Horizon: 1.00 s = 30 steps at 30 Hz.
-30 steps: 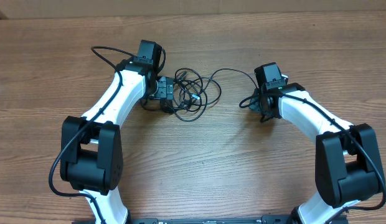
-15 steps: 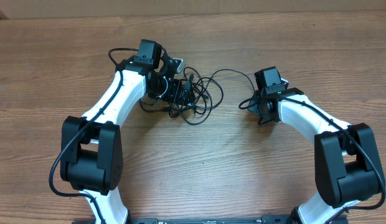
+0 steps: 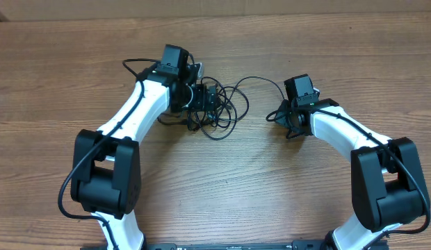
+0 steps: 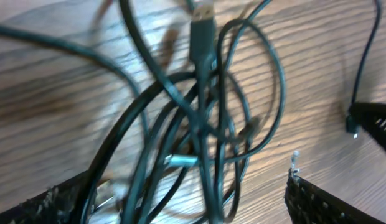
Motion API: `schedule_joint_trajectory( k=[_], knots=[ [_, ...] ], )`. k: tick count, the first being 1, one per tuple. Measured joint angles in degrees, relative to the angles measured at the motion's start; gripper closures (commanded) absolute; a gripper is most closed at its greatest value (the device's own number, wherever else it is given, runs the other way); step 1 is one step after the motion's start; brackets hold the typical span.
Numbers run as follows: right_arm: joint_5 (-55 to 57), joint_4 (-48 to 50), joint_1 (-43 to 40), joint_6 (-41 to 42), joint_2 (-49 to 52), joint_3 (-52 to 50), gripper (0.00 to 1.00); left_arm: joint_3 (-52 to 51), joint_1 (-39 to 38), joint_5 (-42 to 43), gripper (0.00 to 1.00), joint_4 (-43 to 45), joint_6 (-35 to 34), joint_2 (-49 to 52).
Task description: Untangle cables
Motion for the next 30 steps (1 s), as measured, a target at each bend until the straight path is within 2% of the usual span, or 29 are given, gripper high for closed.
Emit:
schedule_joint_trajectory(
  k=[2, 5, 7, 9, 11, 12, 18, 22, 24, 30],
  knots=[
    [-0.2, -0.3, 0.0, 0.0, 0.0, 0.0, 0.96, 0.0, -1.5, -1.4, 0.09, 0.8, -1.8, 0.0],
    [-0.4, -1.0, 0.0, 0.0, 0.0, 0.0, 0.96, 0.0, -4.4, -6.0, 0.21, 0.9, -4.9, 0.1],
    [-0.4, -1.3, 0.0, 0.0, 0.0, 0.0, 0.96, 0.0, -6.4, -9.7, 0.34, 0.9, -6.6, 0.5],
    [-0.5, -1.3, 0.0, 0.0, 0.0, 0.0, 0.96, 0.0, -7.9, -12.6, 0.53, 0.7, -7.8, 1.3],
    [-0.5, -1.3, 0.0, 0.0, 0.0, 0.0, 0.96, 0.0, -9.0, -15.0, 0.84, 0.5, -8.9, 2.5],
    [-0.5, -1.3, 0.0, 0.0, 0.0, 0.0, 0.96, 0.0, -9.2, -16.0, 0.96, 0.3, -9.2, 3.0],
    [-0.5, -1.9, 0.0, 0.0, 0.0, -0.1, 0.96, -0.1, -8.3, -17.8, 0.96, -0.7, -9.1, 3.8],
    [-0.5, -1.7, 0.0, 0.0, 0.0, -0.4, 0.96, 0.5, -5.2, -14.5, 0.96, -3.0, -8.2, 3.8],
    [-0.5, -1.7, 0.0, 0.0, 0.0, -0.5, 0.96, 1.0, -2.3, -10.6, 0.96, -3.9, -7.0, 3.8],
    [-0.3, -1.5, 0.0, 0.0, 0.0, -0.7, 0.96, 1.9, 10.1, 8.7, 0.96, -4.3, -1.7, 3.8]
  ],
)
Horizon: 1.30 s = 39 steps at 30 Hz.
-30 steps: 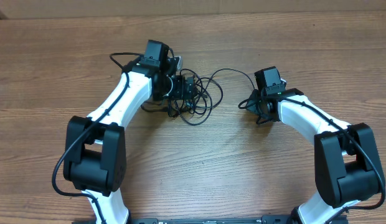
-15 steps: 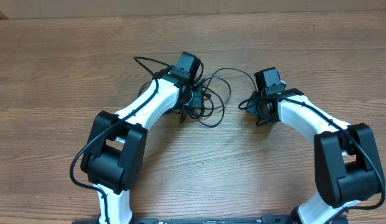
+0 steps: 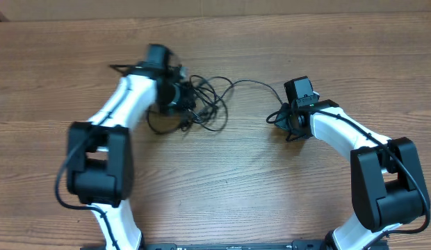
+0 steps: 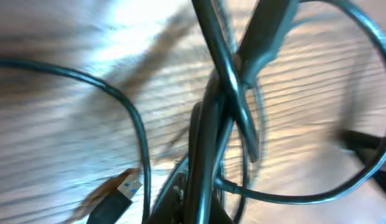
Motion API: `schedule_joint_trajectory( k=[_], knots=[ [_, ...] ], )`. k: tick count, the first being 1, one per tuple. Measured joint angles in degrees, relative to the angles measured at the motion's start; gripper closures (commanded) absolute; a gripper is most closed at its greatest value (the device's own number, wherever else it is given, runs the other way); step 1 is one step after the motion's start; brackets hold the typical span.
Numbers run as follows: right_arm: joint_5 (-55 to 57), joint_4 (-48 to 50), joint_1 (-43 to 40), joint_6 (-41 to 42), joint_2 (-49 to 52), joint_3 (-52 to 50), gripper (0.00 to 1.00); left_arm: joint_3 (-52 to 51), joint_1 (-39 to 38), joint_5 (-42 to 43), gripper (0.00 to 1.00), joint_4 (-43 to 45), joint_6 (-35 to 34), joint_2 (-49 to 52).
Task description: Untangle cables
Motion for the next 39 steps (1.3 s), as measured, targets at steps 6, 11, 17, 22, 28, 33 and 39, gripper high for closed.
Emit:
schedule_joint_trajectory(
  k=[6, 11, 17, 22, 28, 33, 39],
  knots=[
    [3.7, -1.0, 0.0, 0.0, 0.0, 0.0, 0.96, 0.0, 9.9, 1.3, 0.96, -0.9, 1.7, 0.0],
    [8.3, -3.4, 0.0, 0.3, 0.0, 0.0, 0.96, -2.8, 13.3, -4.6, 0.96, 0.5, 0.6, -0.3],
    [14.8, -9.2, -1.5, 5.7, 0.0, -0.3, 0.96, -9.4, 13.4, -7.0, 0.96, 8.0, -0.8, -0.3],
    [15.9, -12.3, -7.6, 8.6, 0.0, -0.3, 0.93, -11.4, 13.7, -3.7, 0.96, 11.6, -1.6, -0.3],
    [0.7, -17.2, -14.3, 4.5, 0.0, 3.9, 0.57, -11.5, 13.7, 5.5, 0.96, 15.1, -1.0, -0.3],
    [-18.5, -16.3, -13.3, 0.7, 0.0, 10.9, 0.48, -11.5, 13.7, 8.2, 0.96, 15.2, -0.9, -0.3],
    [-30.1, -7.1, -5.5, -0.4, 0.0, 12.1, 0.38, -11.5, 13.7, 9.0, 0.96, 15.2, -0.9, -0.3]
  ],
)
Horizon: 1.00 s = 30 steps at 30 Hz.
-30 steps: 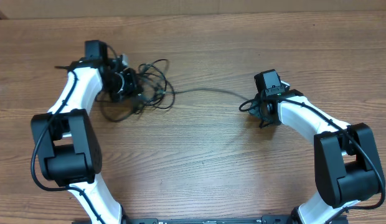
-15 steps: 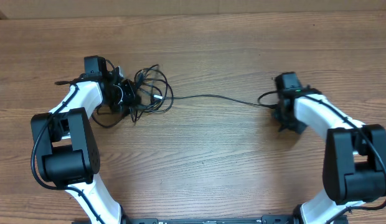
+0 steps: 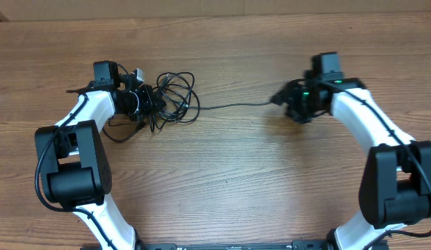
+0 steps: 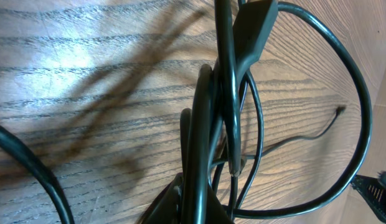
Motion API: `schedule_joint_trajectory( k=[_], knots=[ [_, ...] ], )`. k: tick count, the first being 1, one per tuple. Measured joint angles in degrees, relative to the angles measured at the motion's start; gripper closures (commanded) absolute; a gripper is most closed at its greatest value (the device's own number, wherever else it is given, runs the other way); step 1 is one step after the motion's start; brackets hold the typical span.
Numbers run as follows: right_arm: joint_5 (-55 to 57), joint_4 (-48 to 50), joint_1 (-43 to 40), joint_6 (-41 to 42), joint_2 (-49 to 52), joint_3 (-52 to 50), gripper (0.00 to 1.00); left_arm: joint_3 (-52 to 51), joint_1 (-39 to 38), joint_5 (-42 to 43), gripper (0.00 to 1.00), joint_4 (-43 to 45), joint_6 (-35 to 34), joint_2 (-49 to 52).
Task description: Untangle cables
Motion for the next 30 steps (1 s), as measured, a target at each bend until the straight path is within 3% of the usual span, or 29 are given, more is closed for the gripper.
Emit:
schedule_joint_trajectory(
  k=[7, 16, 25, 30],
  knots=[
    [3.2, 11.6, 11.5, 3.3, 0.0, 0.0, 0.39, 0.0, 0.0, 0.3, 0.96, 0.2, -1.6, 0.0],
    [19.0, 16.7, 20.7, 4.8, 1.8, 0.0, 0.39, 0.0, 0.4, 1.4, 0.96, -0.8, -24.4, 0.0],
    [24.0, 19.1, 22.0, -7.5, 5.2, 0.0, 0.3, -0.1, 1.5, 12.6, 0.96, 4.0, -30.1, 0.0],
    [19.4, 19.3, 22.0, -20.8, 7.2, 0.0, 0.1, -0.1, 1.6, 17.1, 0.88, 4.2, -30.5, 0.0]
  ],
)
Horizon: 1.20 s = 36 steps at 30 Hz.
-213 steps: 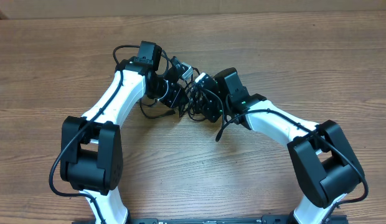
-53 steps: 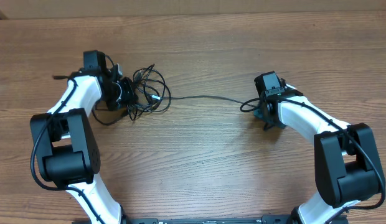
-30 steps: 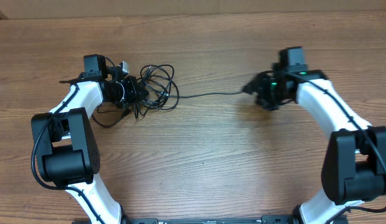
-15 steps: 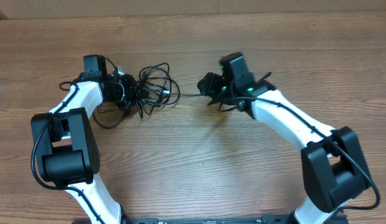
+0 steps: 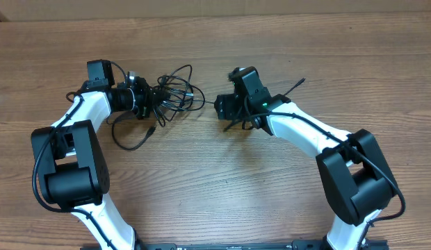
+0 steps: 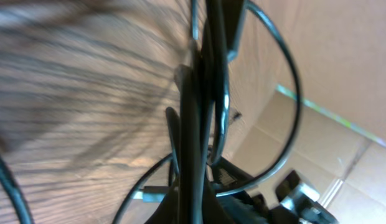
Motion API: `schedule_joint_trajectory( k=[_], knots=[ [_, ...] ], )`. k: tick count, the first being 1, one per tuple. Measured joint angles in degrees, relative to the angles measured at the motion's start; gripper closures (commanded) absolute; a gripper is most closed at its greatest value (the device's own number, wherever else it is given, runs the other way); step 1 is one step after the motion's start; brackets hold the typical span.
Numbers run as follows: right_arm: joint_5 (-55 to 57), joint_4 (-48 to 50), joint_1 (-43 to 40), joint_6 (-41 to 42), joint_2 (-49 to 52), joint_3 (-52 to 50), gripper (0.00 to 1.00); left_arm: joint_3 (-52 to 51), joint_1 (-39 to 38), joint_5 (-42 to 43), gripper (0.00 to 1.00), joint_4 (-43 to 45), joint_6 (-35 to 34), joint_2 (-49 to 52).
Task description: Untangle cables
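Note:
A black tangle of cables (image 5: 172,96) lies on the wooden table (image 5: 215,187) at the upper left. My left gripper (image 5: 147,98) is shut on the tangle's left side. In the left wrist view the gripped strands (image 6: 202,106) rise straight up from between the jaws. One loop (image 5: 125,135) with a plug hangs down toward the front. My right gripper (image 5: 223,107) sits just right of the tangle, at a strand leading out of it. Whether its jaws are open or shut does not show. A thin cable tail (image 5: 297,84) pokes out behind the right arm.
A cardboard wall (image 5: 215,7) runs along the table's far edge and shows in the left wrist view (image 6: 342,56). Both arm bases stand at the near edge, left (image 5: 69,180) and right (image 5: 358,180).
My right gripper has moved from the far right to just beside the tangle. The strand that ran taut to it now lies slack, its tail behind the arm. The left wrist has tilted.
The left gripper was over the tangle near the table's middle, with the right gripper close by at one strand. Then the left gripper held the tangle further left. Later both stood far apart, one strand taut between them. Now the right gripper is back beside the tangle.

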Motion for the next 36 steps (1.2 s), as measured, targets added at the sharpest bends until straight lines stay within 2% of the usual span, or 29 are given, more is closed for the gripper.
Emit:
schedule_joint_trajectory(
  k=[1, 6, 12, 18, 23, 28, 32, 36],
  knots=[
    [-1.0, 0.2, 0.0, -2.2, 0.3, 0.0, 0.1, 0.0, 0.0, 1.0, 0.96, 0.0, -0.1, 0.0],
    [-4.3, 1.9, 0.0, -11.2, 1.2, 0.0, 0.1, 0.0, 0.0, 3.6, 0.96, -0.2, -2.6, 0.0],
    [-5.2, 5.3, 0.0, -16.1, 1.8, 0.0, 0.07, 0.0, 0.0, -0.3, 0.96, -5.0, -9.8, 0.0],
    [-6.7, 6.7, 0.0, -20.9, 4.9, 0.0, 0.05, 0.0, 0.0, -2.3, 0.96, -9.2, -19.6, 0.0],
    [-7.2, 9.3, 0.0, -22.8, 6.7, 0.0, 0.06, 0.0, 0.0, -2.6, 0.96, -9.5, -28.2, 0.0],
    [-7.4, 12.2, 0.0, -24.6, 7.9, 0.0, 0.09, 0.0, 0.0, -2.5, 0.96, -9.6, -33.1, 0.0],
    [-7.5, 16.1, 0.0, -26.1, 10.0, 0.0, 0.21, 0.0, 0.0, -2.5, 0.96, -9.6, -34.6, 0.0],
    [-7.5, 20.1, 0.0, -26.4, 11.2, 0.0, 0.21, 0.0, 0.0, -2.5, 0.96, -9.6, -34.8, 0.0]
  ],
)
